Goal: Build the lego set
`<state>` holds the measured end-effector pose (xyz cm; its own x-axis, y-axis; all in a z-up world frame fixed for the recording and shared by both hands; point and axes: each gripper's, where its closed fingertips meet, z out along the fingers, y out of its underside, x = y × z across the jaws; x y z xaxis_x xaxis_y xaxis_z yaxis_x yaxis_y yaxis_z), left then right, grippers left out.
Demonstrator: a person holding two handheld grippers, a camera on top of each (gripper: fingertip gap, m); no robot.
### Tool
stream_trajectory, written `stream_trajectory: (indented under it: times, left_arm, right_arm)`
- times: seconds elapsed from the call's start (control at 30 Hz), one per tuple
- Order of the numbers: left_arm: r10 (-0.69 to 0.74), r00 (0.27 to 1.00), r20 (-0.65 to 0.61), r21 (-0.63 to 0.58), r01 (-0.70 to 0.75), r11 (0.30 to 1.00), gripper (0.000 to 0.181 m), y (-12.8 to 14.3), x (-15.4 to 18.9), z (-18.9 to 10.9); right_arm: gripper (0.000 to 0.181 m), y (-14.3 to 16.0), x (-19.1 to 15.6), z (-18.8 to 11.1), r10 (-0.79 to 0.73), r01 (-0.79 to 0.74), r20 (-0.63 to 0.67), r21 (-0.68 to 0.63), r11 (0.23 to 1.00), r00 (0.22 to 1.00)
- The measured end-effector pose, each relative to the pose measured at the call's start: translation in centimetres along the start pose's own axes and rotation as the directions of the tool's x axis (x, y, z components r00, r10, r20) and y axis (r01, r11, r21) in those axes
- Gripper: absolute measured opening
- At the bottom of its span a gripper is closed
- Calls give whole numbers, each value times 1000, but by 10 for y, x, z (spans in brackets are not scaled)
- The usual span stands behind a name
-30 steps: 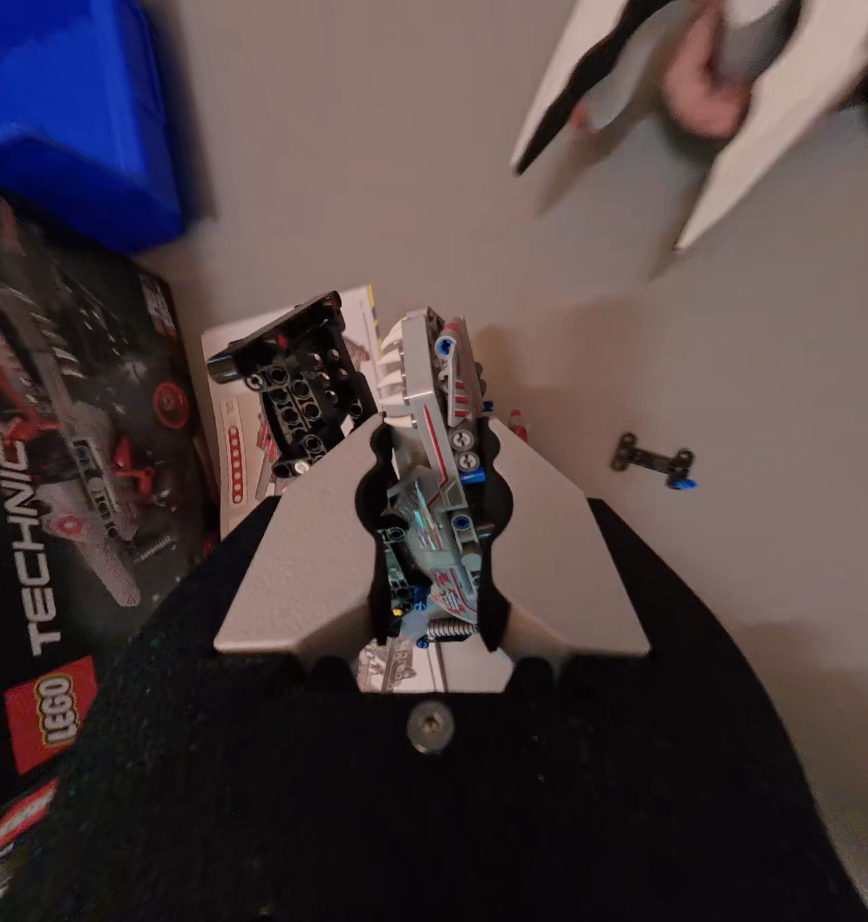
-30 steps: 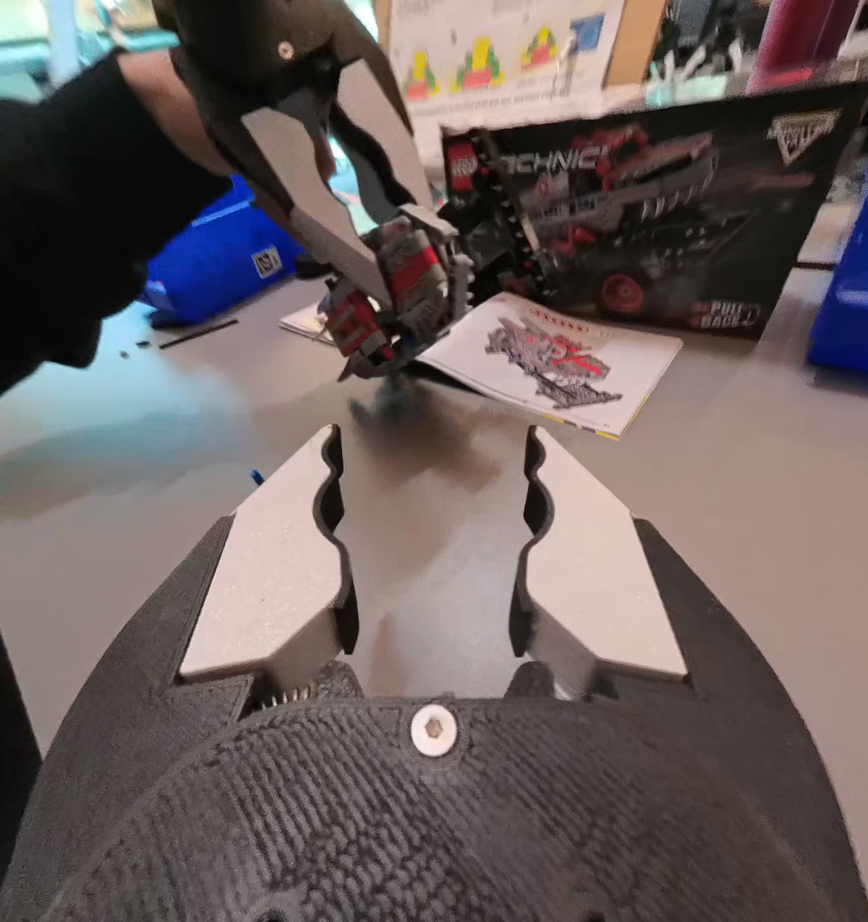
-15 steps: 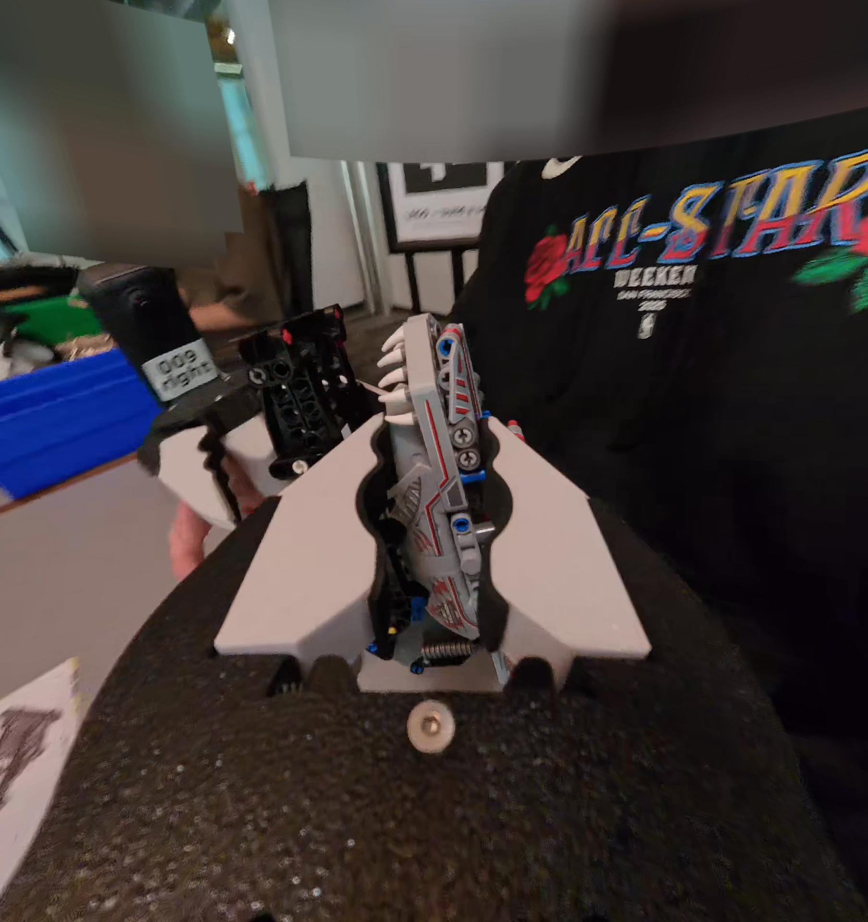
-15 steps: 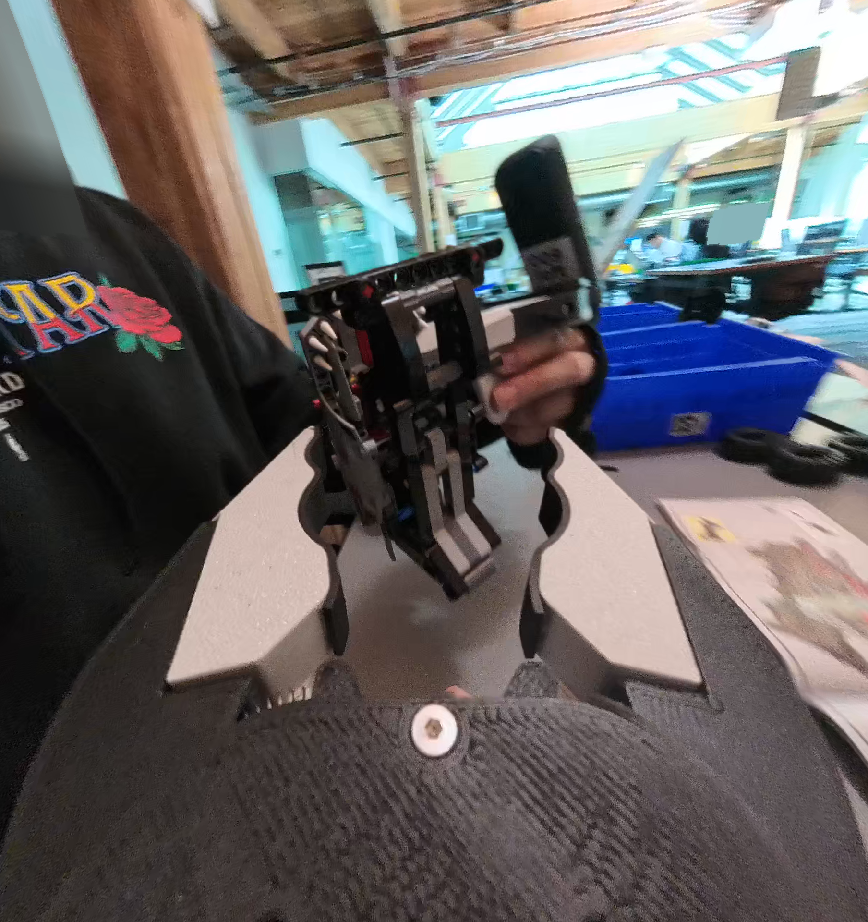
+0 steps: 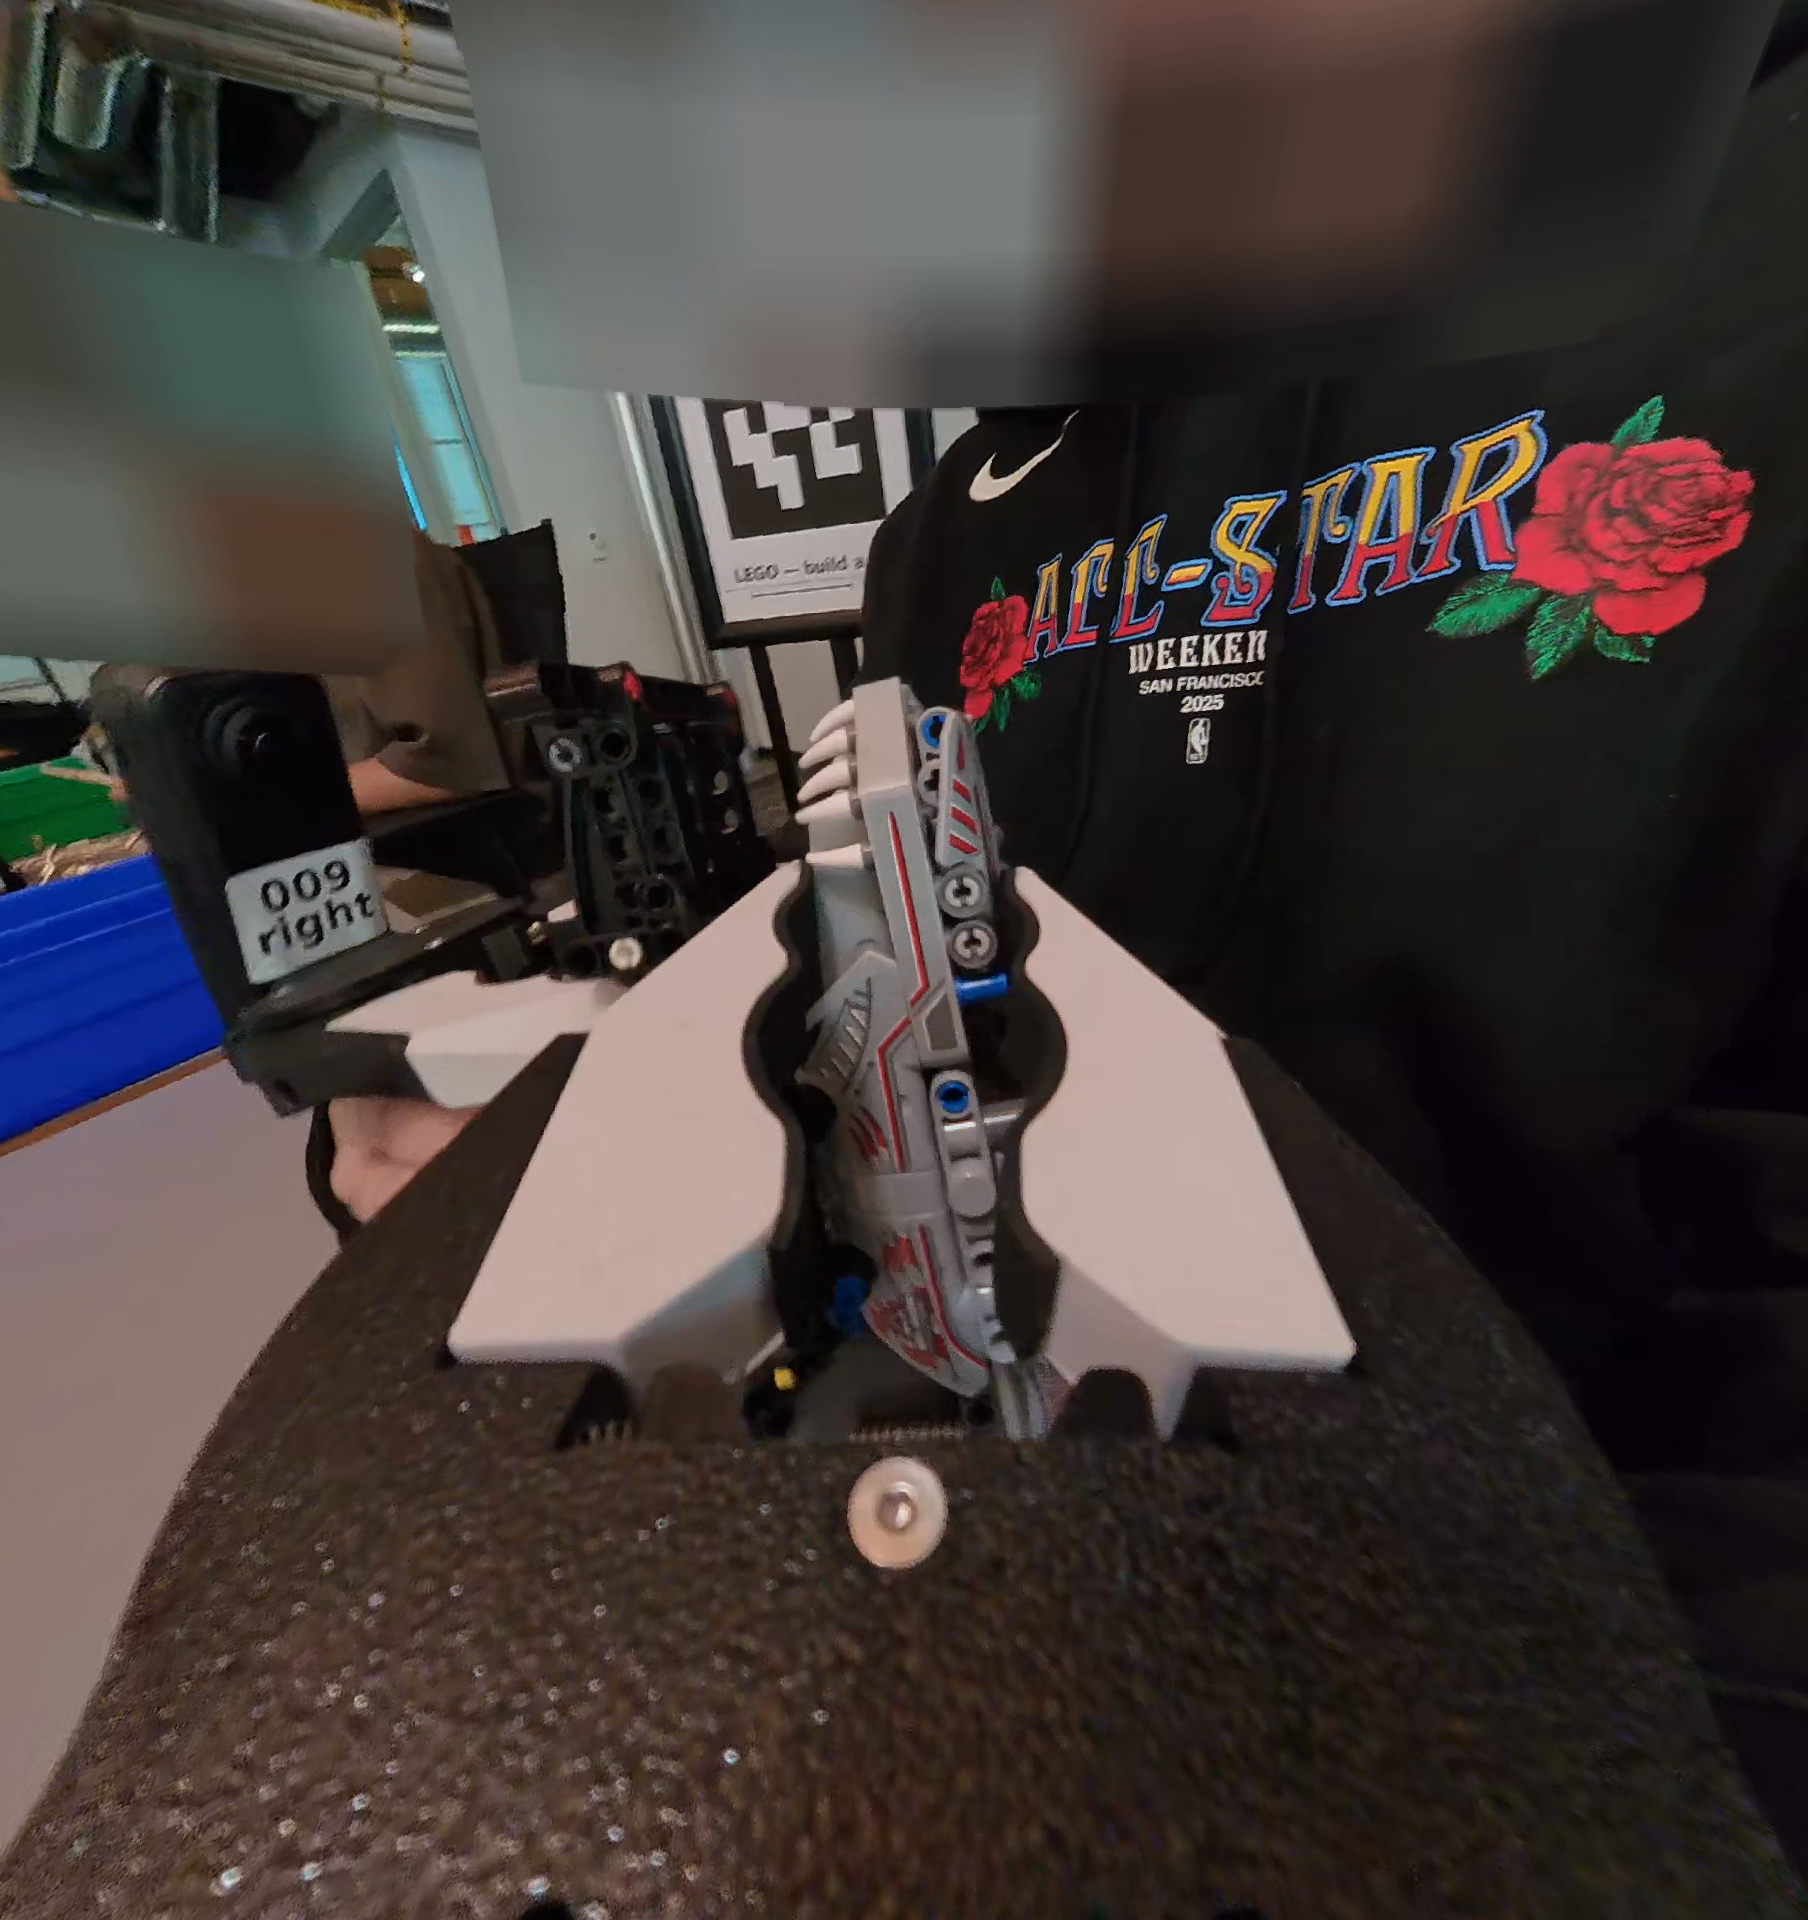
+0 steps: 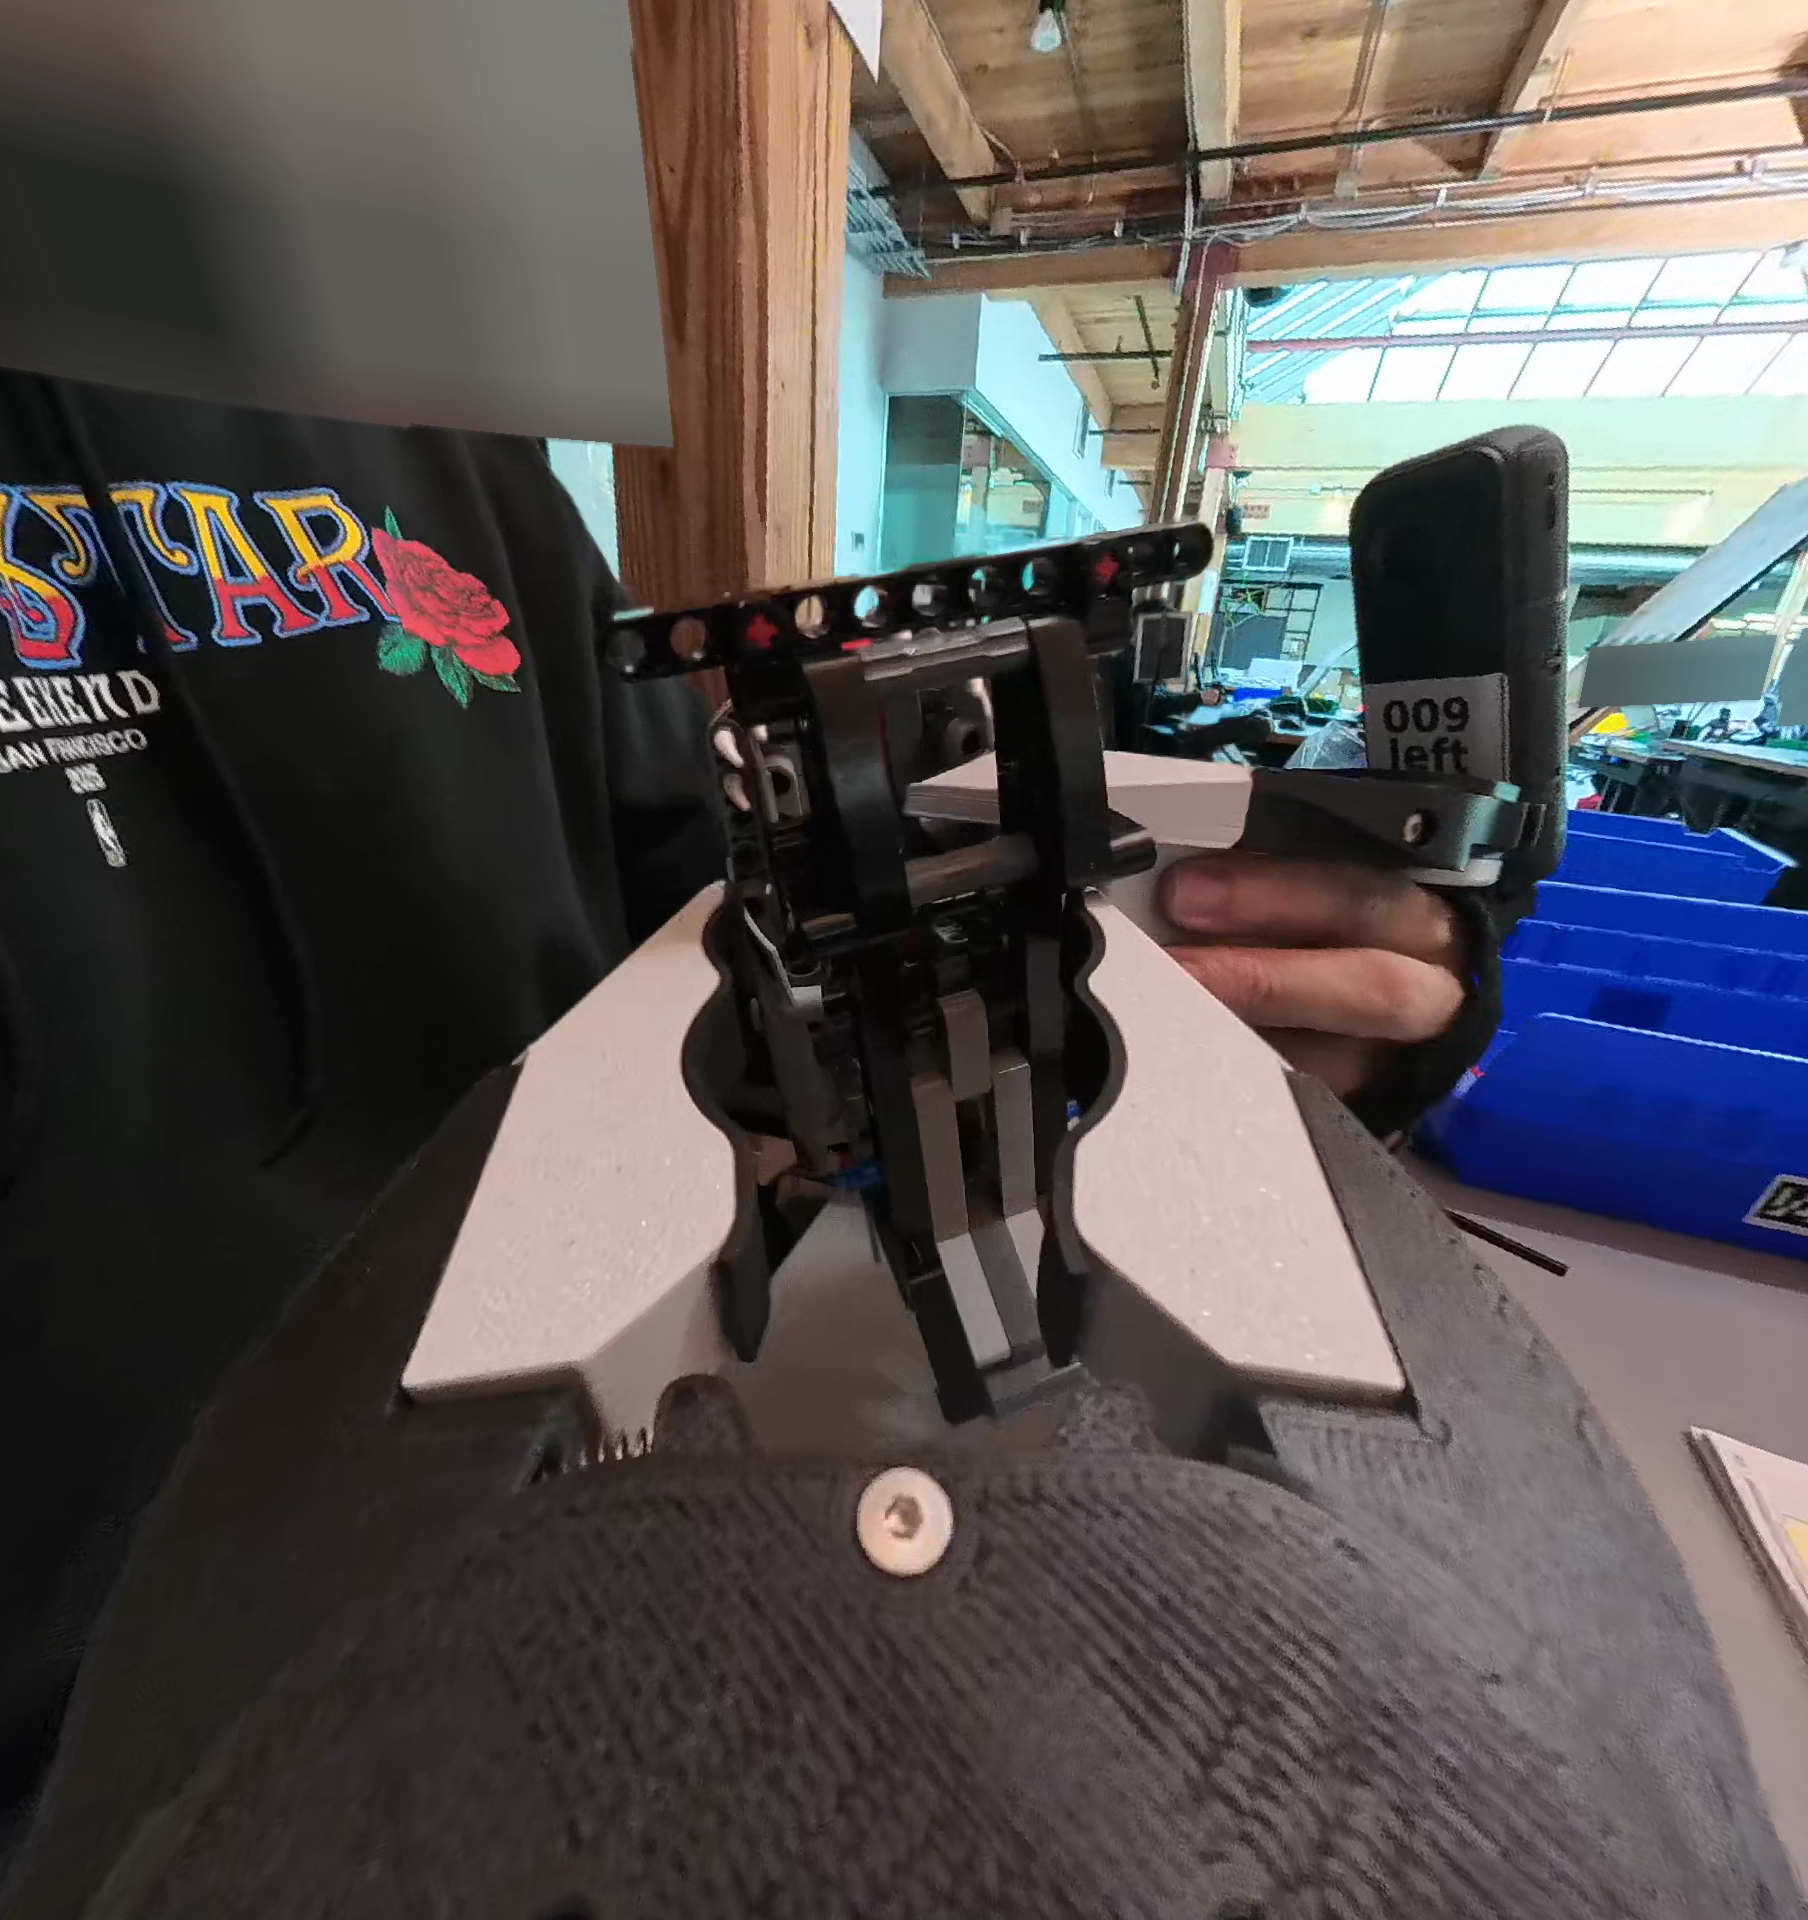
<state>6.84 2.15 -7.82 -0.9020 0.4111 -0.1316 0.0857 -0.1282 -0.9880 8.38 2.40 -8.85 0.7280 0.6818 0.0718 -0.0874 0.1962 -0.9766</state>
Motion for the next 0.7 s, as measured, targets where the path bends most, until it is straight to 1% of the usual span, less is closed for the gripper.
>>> stream_trajectory:
  times: [0.03, 0.17, 0.23, 0.33, 0.4, 0.43, 0.47, 0.5, 0.53, 0.6, 0.63, 0.67, 0.7]
  left_arm:
    - [-11, 1000, 29, -10, 12, 1000, 32, 2, -2, -2]
    - [-21, 986, 167, -67, 32, 997, 33, 14, -12, -15]
    - [-23, 962, 273, -97, 52, 994, 35, 21, -21, -27]
    - [-8, 891, 454, -144, 82, 986, 40, 33, -36, -49]
    - [10, 810, 586, -177, 116, 977, 42, 42, -44, -68]
    - [30, 758, 652, -200, 134, 971, 46, 46, -47, -78]
    - [53, 724, 688, -219, 137, 966, 57, 49, -46, -83]
    - [71, 709, 702, -231, 132, 964, 62, 51, -42, -83]
    - [89, 695, 713, -242, 125, 962, 61, 52, -39, -82]
    - [140, 643, 753, -292, 135, 947, 61, 62, -38, -84]
    - [166, 619, 768, -328, 157, 932, 64, 71, -39, -85]
    - [188, 605, 774, -360, 177, 916, 72, 79, -38, -84]
    - [205, 583, 786, -374, 185, 909, 76, 84, -38, -85]
  right_arm:
    - [52, 2, 3, -2, -27, 27, -23, -15, 1000, 999]
    - [52, 9, 13, -9, -31, 26, -88, -58, 998, 996]
    - [52, 15, 21, -16, -48, 37, -141, -74, 997, 989]
    - [51, 23, 39, -30, -89, 53, -270, -139, 989, 959]
    - [51, 29, 51, -37, -184, 93, -383, -244, 965, 905]
    - [51, 34, 58, -41, -253, 113, -435, -322, 940, 864]
    - [51, 40, 65, -45, -328, 122, -472, -414, 902, 818]
    - [51, 50, 71, -50, -406, 123, -482, -516, 848, 777]
    - [51, 61, 76, -53, -480, 120, -460, -617, 778, 747]
    - [52, 79, 81, -55, -586, 128, -387, -749, 650, 712]
    - [52, 87, 83, -55, -605, 117, -358, -788, 604, 711]
    - [52, 94, 83, -54, -607, 104, -329, -817, 567, 723]
    - [52, 99, 83, -55, -620, 100, -304, -843, 529, 723]
